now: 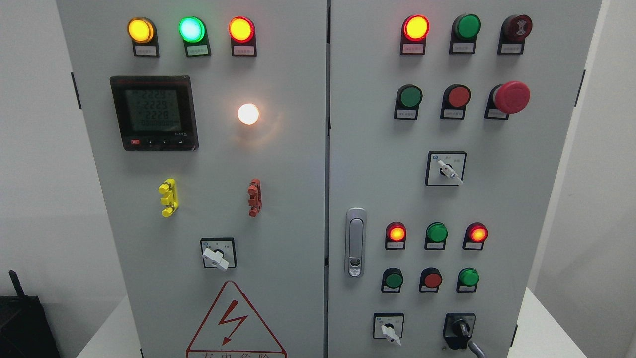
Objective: Trip black knob to open circuit
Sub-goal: 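Raise the right hand up to the black rotary knob at the bottom, then twist the black knob with the right hand fingers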
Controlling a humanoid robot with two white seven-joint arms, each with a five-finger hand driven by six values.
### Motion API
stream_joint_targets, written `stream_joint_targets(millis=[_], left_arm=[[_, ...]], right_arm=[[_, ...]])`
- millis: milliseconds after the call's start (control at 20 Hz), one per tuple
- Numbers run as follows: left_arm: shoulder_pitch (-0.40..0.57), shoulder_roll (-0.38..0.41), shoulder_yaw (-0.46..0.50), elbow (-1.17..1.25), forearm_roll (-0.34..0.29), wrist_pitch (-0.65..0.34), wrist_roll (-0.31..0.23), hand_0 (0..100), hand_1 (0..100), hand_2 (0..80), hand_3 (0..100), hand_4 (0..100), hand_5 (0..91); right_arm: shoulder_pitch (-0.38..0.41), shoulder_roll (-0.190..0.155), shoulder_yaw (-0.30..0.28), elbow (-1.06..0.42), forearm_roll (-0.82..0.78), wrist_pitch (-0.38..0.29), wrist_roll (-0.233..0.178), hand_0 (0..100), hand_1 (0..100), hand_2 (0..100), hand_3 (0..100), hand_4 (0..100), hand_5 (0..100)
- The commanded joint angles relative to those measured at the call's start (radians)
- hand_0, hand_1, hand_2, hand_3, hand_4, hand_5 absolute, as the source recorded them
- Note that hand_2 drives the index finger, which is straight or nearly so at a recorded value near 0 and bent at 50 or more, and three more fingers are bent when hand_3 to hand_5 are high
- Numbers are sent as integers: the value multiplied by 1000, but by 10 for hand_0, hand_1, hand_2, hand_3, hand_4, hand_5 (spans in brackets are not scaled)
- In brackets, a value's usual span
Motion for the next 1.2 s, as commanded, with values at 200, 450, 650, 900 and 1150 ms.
stream_joint_targets(millis=[200, 450, 650, 900, 1150], left_arm=[[0, 0, 1, -26, 0, 1, 0, 120, 389, 0, 0, 0, 0], [0, 0, 0, -26, 0, 0, 0, 120, 389, 0, 0, 0, 0], [0, 0, 0, -26, 0, 0, 0, 120, 389, 0, 0, 0, 0], [0, 0, 0, -26, 0, 0, 0, 120, 389, 0, 0, 0, 0], [0, 0, 0, -26, 0, 0, 0, 120, 389, 0, 0, 0, 0]], right_arm=[[-1, 1, 9, -1, 3, 2, 1, 0, 0, 1, 1000, 1000, 1000], [2, 3, 20, -4, 5, 2, 1, 0, 0, 3, 1000, 1000, 1000], [2, 3, 23, -5, 5, 2, 2, 0, 0, 4, 1000, 1000, 1000], [2, 3, 23, -5, 5, 2, 2, 0, 0, 4, 1000, 1000, 1000], [0, 4, 24, -5, 6, 2, 19, 0, 0, 6, 1000, 1000, 1000]])
